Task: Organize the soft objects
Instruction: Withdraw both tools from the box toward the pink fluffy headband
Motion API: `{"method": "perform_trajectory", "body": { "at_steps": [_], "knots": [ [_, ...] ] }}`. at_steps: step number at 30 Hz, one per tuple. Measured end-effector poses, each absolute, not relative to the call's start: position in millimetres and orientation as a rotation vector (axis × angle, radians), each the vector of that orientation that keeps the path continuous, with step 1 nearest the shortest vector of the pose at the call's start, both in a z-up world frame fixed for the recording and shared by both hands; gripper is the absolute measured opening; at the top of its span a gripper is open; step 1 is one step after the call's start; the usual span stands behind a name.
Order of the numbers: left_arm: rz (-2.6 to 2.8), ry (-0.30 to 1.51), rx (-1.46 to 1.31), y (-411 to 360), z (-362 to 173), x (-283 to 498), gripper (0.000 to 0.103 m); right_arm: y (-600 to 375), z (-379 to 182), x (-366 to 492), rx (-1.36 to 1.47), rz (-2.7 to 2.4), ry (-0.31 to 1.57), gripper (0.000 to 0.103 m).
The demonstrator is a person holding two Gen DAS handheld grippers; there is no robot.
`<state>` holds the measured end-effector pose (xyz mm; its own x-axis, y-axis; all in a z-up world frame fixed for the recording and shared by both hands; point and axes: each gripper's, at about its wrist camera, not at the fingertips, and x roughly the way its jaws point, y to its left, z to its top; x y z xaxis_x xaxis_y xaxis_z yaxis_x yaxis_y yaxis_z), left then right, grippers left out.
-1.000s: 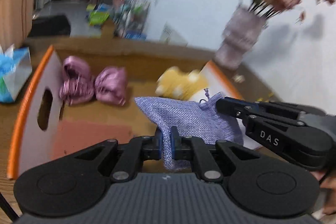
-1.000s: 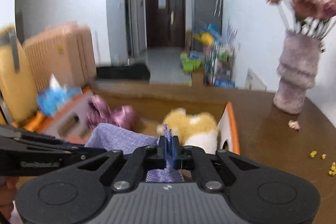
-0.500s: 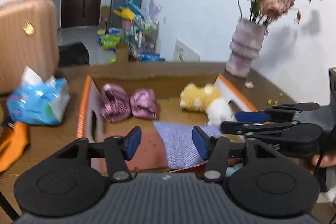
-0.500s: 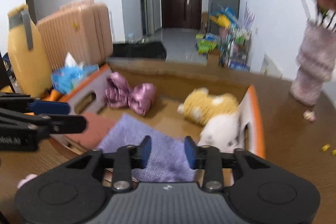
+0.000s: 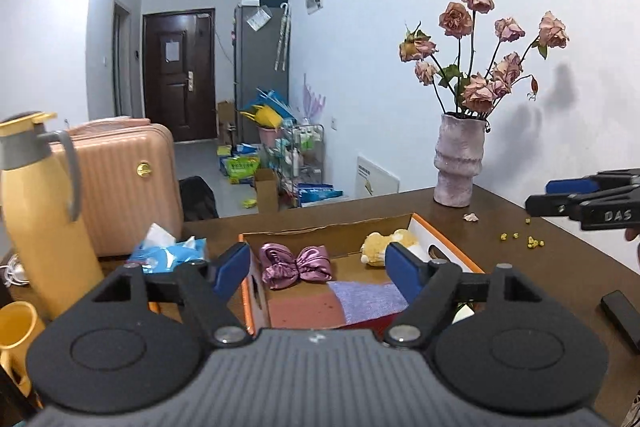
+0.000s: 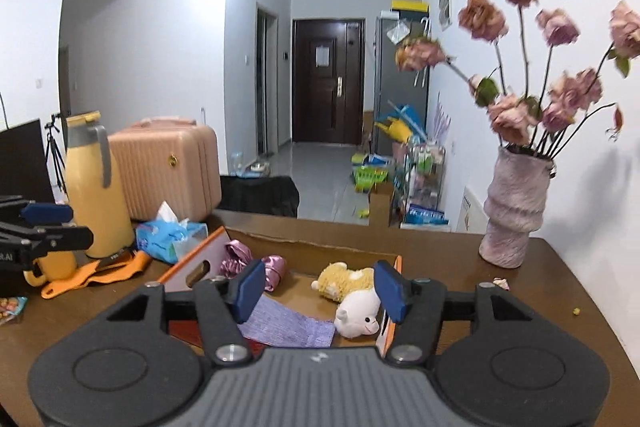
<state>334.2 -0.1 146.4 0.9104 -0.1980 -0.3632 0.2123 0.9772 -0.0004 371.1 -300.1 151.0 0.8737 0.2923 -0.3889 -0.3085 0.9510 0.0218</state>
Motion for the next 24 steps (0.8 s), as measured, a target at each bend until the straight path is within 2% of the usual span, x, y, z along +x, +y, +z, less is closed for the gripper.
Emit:
{"method": "perform_trajectory", "body": {
  "at_steps": [4, 6, 12, 19, 24],
  "knots": [
    [-0.183, 0.337, 0.029, 4, 145, 305, 0.078, -301, 154, 343, -0.017, 0.317, 0.357, 0.063],
    [-0.149, 0.311, 0.032, 7, 139, 284, 0.082, -304, 150, 322, 0.017, 0.315, 0.327, 0.066],
    [-0.144, 0.287, 0.019, 12, 93, 211, 0.092, -302, 103, 244, 0.083, 0.331, 0.289, 0.076],
    [-0.145, 0.43, -0.093, 32, 33, 152, 0.092, -301, 28, 179, 0.164, 0.363, 0.382, 0.078],
    [-0.131, 0.45, -0.056, 28, 27, 160, 0.092, -301, 9, 178, 0.183, 0.343, 0.433, 0.078]
  ]
}}
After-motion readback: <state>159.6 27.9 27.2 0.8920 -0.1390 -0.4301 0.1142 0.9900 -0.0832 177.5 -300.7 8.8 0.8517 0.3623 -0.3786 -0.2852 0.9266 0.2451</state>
